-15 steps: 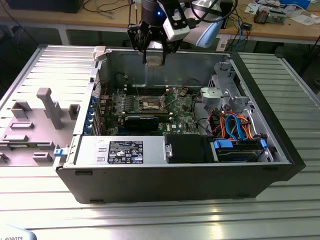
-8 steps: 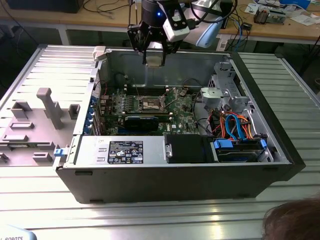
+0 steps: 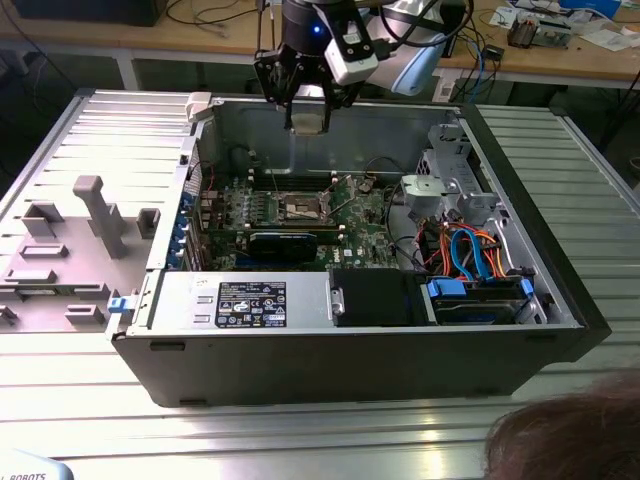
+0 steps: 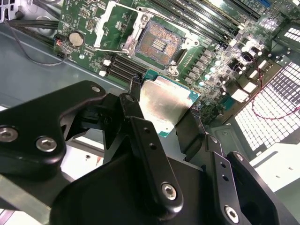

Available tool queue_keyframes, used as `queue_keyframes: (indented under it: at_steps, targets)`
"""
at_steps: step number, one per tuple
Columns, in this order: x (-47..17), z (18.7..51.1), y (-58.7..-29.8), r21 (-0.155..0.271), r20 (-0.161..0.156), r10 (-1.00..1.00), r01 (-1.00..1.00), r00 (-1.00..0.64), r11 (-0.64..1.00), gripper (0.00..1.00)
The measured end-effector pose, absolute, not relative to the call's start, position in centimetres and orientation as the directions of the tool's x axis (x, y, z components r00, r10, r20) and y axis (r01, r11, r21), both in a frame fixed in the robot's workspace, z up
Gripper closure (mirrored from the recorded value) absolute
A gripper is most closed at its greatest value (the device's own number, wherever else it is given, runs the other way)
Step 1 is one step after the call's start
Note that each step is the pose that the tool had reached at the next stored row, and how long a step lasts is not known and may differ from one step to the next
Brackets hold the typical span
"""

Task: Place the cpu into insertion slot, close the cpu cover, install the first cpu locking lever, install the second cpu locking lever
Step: 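Place the cpu into insertion slot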

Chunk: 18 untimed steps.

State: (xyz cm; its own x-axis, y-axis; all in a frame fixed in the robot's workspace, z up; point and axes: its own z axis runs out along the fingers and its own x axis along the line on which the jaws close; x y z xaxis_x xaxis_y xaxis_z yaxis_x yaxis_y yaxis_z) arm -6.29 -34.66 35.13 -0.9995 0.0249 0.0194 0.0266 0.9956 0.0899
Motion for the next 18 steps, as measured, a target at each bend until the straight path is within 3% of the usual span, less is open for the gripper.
queue_keyframes:
  at_steps: [18]
  targets:
    - [-6.77, 34.85, -34.66, 0.09, 0.019, 0.025, 0.026, -1.0, 0.996, 0.46]
